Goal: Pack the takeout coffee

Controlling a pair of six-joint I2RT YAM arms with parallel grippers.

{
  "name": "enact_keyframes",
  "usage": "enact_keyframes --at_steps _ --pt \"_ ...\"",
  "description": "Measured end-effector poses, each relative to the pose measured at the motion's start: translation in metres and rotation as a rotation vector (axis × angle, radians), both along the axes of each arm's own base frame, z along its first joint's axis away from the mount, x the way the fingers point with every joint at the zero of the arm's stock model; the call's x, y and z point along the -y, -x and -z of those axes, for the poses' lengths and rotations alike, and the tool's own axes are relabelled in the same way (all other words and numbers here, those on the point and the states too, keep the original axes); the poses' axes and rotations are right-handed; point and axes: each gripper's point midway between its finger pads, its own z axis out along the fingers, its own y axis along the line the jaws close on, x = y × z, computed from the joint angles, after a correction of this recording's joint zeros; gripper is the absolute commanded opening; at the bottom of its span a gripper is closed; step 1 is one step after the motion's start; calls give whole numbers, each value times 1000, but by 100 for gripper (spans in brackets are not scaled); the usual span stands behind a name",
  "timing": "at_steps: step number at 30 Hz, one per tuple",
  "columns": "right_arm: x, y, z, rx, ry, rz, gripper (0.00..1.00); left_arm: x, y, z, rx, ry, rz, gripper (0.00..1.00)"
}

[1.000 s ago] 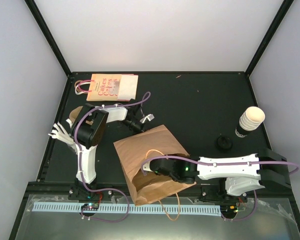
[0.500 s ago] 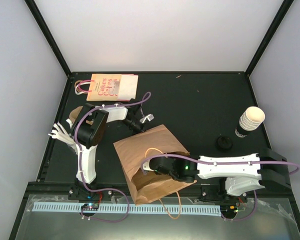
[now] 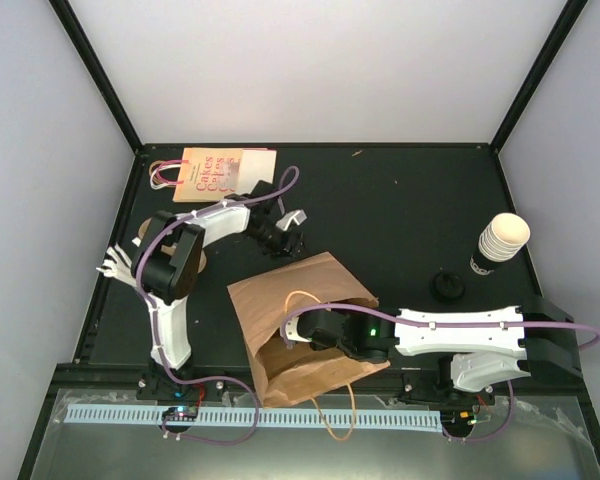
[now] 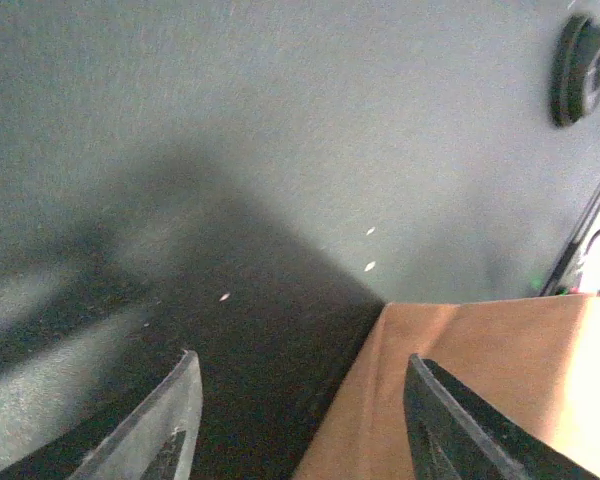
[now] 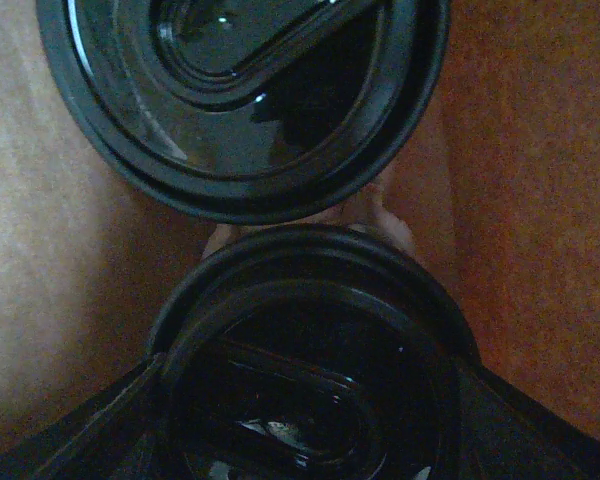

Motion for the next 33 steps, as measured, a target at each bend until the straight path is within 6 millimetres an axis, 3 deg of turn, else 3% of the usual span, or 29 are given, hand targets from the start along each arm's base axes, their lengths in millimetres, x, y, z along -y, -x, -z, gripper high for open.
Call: enact_keyframes --at_steps 5,13,19,33 --pt "0 0 0 -1 -1 -1 43 1 -17 -28 70 34 -22 62" --pt "-1 1 -1 -8 3 -5 43 8 -12 -48 86 113 2 36" --pt "-3 -1 2 13 -15 -6 43 12 10 -36 36 143 36 21" --pt "-2 -4 17 102 -19 -73 44 19 16 -32 55 179 72 15"
